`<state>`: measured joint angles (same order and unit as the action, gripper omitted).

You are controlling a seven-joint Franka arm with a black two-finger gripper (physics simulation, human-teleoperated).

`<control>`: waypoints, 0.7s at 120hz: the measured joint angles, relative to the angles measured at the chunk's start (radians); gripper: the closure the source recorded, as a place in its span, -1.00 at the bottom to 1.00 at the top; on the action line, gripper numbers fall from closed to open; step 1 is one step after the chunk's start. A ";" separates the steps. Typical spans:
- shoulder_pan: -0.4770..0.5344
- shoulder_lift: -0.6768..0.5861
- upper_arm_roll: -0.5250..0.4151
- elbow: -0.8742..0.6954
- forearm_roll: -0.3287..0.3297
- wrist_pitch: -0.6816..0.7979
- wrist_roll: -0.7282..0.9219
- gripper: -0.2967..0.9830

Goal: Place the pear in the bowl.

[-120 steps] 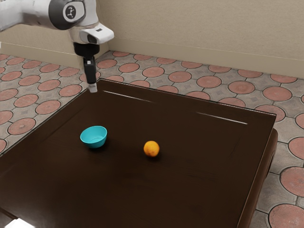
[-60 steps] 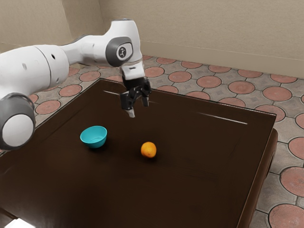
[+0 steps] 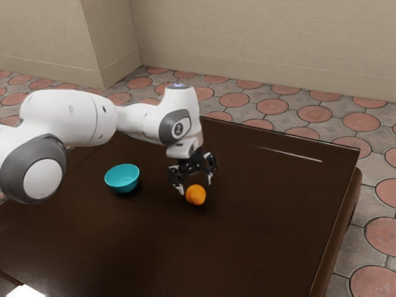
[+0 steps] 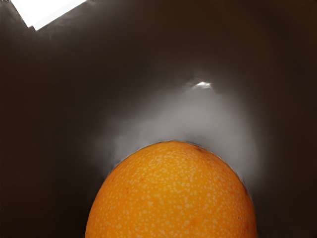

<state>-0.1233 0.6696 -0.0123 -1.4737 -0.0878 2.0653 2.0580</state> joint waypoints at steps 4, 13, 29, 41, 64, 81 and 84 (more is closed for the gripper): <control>0.000 -0.001 0.000 -0.016 0.000 0.021 0.021 -0.53; -0.006 -0.004 0.000 -0.048 0.000 0.062 0.066 -0.54; -0.009 -0.003 -0.001 -0.087 -0.002 0.119 0.132 -0.54; -0.009 0.001 -0.001 -0.091 -0.005 0.145 0.172 -0.36; -0.004 -0.032 -0.001 -0.136 -0.015 0.176 0.234 0.08; 0.012 -0.162 0.000 -0.206 -0.023 0.189 0.275 0.16; 0.023 -0.186 0.001 -0.209 -0.024 0.191 0.281 0.17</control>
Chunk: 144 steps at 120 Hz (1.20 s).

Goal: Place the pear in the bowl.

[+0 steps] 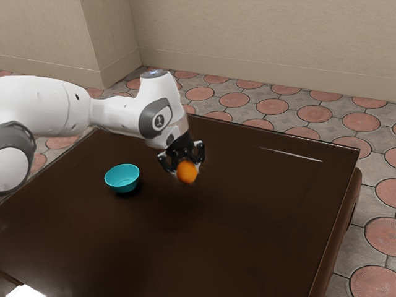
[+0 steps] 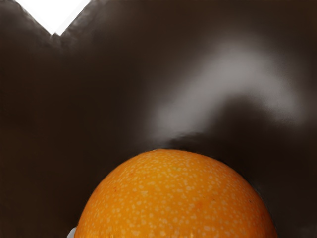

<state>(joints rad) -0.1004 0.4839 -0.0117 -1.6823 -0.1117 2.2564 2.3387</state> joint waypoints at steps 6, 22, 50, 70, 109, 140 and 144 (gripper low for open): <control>0.032 -0.044 0.003 -0.003 -0.002 0.003 0.010 0.17; 0.138 -0.107 0.015 -0.008 -0.004 0.006 0.033 0.14; 0.225 -0.108 0.098 -0.106 -0.004 0.004 0.058 0.12; 0.232 -0.059 0.102 -0.112 0.000 0.004 0.069 0.10; 0.224 -0.032 0.130 -0.101 0.011 0.001 0.067 -0.29; 0.064 -0.323 0.173 -0.172 0.016 -0.158 -0.169 -0.46; 0.037 -0.375 0.177 -0.154 0.018 -0.212 -0.229 -0.47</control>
<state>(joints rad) -0.0637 0.1086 0.1657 -1.8363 -0.0941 2.0441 2.1097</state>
